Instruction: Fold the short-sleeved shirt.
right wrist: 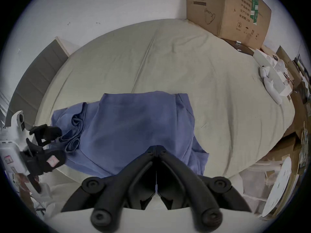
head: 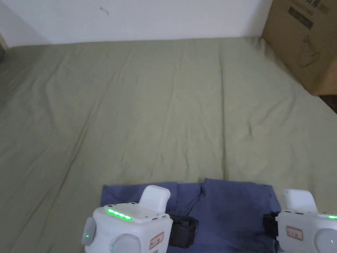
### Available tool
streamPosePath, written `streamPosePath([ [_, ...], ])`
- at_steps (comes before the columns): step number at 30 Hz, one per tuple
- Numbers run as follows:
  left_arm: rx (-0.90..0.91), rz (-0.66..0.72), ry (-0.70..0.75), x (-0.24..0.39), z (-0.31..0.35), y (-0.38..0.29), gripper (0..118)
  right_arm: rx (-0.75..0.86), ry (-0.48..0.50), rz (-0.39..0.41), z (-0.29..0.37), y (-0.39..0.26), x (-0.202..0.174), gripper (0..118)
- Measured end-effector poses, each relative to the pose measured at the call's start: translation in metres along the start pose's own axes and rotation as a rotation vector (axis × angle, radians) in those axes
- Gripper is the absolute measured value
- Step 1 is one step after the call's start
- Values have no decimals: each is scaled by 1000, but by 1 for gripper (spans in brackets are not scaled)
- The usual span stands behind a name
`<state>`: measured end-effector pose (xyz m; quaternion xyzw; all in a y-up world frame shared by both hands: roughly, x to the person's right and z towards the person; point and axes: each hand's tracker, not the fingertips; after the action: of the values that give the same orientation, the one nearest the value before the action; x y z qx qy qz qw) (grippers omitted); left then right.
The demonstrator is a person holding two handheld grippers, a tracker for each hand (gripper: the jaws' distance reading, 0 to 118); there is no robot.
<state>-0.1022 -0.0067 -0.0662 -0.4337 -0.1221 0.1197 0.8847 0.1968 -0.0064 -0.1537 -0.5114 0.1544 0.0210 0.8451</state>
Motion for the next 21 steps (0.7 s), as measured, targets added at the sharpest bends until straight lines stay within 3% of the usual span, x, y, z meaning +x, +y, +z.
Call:
streamPosePath([
  [3,75,194,-101,-29,35,11,91,-5,4,-1,-3,-1,-1,0],
  [4,112,283,-115,-42,45,13,77,-6,4,1,-4,-2,-2,0],
  [6,183,419,-99,-66,58,14,21,-9,11,2,-6,-5,-4,0],
  [7,233,432,-53,-78,59,11,5,-11,16,2,-5,-7,-7,0],
  [11,101,478,79,-108,33,0,5,-19,26,18,-6,-9,-12,0],
  [16,0,492,-91,-93,-1,-18,5,-18,27,24,-6,-8,-9,0],
  [21,-61,421,-126,-66,-24,-22,5,-29,16,27,-8,-8,-7,0],
])
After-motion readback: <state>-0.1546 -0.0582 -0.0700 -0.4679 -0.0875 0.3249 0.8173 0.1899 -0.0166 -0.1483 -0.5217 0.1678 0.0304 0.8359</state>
